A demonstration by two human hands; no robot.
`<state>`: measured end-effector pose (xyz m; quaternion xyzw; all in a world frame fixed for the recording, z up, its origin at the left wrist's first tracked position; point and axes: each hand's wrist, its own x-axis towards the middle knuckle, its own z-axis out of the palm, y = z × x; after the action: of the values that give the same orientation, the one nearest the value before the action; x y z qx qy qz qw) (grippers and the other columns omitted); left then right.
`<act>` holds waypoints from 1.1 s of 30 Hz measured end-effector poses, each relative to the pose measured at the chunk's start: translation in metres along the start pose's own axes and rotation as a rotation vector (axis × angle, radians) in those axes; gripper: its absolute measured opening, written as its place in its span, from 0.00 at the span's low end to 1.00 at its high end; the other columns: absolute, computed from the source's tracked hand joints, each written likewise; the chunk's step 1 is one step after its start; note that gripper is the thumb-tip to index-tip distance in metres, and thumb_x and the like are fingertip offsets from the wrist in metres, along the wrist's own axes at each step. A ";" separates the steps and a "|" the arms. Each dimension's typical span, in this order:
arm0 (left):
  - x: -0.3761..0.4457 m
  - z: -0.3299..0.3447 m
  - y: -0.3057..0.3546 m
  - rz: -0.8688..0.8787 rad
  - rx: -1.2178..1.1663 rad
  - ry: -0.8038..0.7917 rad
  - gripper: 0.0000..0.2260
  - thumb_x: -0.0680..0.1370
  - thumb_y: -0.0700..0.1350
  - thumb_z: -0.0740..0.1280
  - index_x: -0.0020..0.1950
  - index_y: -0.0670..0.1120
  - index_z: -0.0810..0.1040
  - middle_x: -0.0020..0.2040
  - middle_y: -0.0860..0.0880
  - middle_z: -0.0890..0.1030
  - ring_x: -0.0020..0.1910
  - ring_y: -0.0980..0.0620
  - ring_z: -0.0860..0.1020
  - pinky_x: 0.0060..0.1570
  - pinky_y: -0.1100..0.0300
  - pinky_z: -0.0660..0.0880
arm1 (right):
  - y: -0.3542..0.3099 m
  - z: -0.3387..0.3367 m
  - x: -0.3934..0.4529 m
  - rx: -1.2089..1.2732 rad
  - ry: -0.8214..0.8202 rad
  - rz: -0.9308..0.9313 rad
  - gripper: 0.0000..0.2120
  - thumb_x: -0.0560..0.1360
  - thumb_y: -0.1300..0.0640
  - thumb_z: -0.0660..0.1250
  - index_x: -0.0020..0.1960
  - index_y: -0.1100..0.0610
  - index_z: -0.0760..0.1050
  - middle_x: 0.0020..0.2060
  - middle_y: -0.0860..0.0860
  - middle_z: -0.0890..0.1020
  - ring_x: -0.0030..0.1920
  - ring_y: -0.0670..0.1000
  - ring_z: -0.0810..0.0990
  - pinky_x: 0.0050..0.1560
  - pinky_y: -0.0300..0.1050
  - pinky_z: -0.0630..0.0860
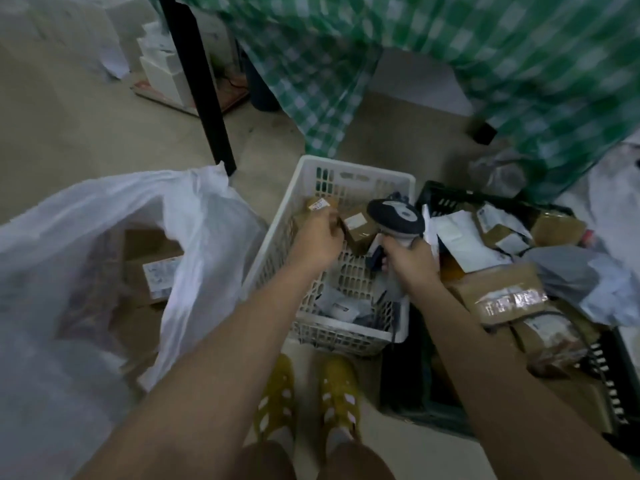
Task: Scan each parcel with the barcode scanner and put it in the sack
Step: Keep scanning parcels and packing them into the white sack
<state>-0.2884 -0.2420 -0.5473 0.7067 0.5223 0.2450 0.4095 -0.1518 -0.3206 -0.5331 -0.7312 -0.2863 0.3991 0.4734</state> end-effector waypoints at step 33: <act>0.053 0.015 -0.083 0.132 0.639 0.143 0.26 0.70 0.45 0.74 0.65 0.44 0.68 0.62 0.42 0.68 0.62 0.42 0.66 0.57 0.52 0.67 | 0.019 0.068 0.100 0.206 0.070 0.113 0.21 0.73 0.49 0.71 0.62 0.58 0.73 0.48 0.56 0.81 0.37 0.50 0.79 0.30 0.39 0.74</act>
<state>-0.3033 -0.1877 -0.6288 0.8128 0.5532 0.1436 0.1127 -0.1575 -0.2164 -0.5982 -0.7070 -0.1853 0.4268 0.5326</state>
